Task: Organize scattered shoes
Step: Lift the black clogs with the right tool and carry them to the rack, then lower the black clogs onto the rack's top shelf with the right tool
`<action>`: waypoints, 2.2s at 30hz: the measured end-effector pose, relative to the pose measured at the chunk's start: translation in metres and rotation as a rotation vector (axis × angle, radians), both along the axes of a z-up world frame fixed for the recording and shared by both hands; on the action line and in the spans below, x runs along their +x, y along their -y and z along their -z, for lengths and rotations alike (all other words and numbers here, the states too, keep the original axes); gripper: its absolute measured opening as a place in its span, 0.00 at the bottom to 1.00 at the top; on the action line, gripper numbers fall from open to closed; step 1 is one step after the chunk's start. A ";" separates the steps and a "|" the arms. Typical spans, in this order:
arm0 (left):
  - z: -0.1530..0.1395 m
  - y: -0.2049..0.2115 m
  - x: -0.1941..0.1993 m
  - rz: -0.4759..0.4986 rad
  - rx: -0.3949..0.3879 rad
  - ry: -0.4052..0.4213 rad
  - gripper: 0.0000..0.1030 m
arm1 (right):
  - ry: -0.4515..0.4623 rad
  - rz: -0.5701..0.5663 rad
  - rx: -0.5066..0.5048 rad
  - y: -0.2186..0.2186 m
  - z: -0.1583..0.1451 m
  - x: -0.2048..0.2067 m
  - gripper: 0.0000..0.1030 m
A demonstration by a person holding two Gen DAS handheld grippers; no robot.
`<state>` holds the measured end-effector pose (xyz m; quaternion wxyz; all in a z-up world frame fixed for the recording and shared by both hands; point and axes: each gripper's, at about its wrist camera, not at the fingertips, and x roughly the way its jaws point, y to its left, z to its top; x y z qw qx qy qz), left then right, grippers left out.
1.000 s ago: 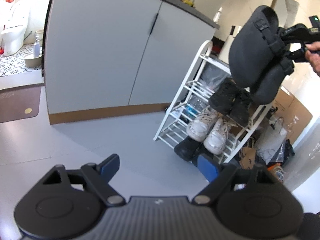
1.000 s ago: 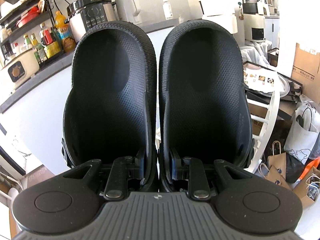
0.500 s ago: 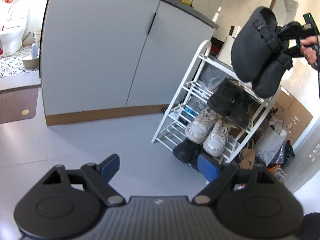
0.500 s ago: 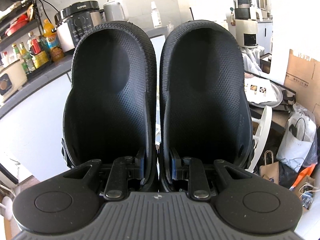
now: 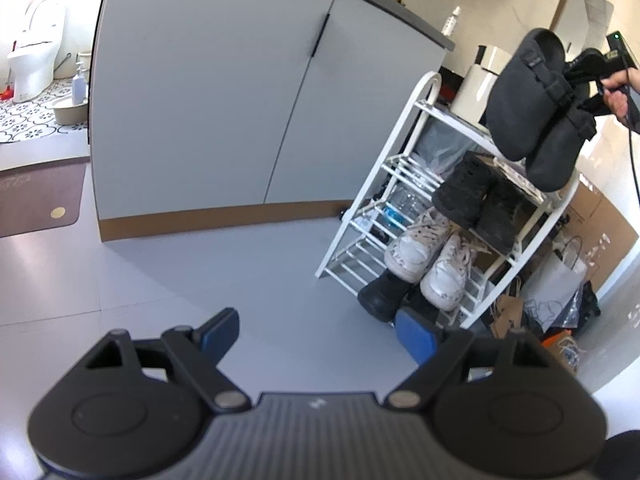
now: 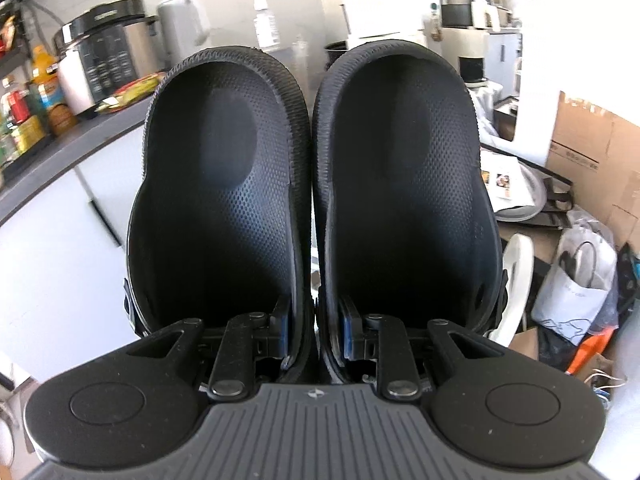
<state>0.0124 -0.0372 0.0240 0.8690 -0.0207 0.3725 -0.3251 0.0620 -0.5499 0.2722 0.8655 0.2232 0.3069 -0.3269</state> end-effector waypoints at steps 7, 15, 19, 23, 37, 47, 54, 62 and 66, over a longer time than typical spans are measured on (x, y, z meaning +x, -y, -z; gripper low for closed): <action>0.006 0.012 -0.002 0.042 0.039 -0.008 0.84 | -0.020 0.050 -0.001 0.031 0.004 -0.002 0.26; 0.013 0.020 -0.002 0.076 0.088 -0.001 0.84 | -0.037 0.055 0.006 0.059 0.013 0.007 0.26; 0.016 0.021 0.001 0.067 0.093 -0.010 0.84 | -0.041 0.047 0.009 0.066 0.016 0.016 0.26; 0.021 0.022 0.004 0.070 0.113 -0.021 0.84 | -0.043 0.047 0.010 0.071 0.017 0.022 0.26; 0.036 0.022 0.011 0.070 0.161 -0.064 0.85 | -0.055 0.099 0.051 0.110 0.026 0.049 0.26; 0.046 0.018 0.014 0.055 0.211 -0.109 0.85 | -0.059 0.109 0.042 0.136 0.052 0.071 0.17; 0.055 0.020 0.017 0.065 0.246 -0.141 0.85 | -0.056 0.148 0.023 0.166 0.072 0.077 0.03; 0.046 0.023 0.015 0.079 0.208 -0.122 0.85 | 0.041 0.196 -0.029 0.170 0.048 0.053 0.31; 0.038 0.027 0.005 0.109 0.195 -0.101 0.85 | 0.044 0.198 -0.035 0.155 0.035 0.037 0.47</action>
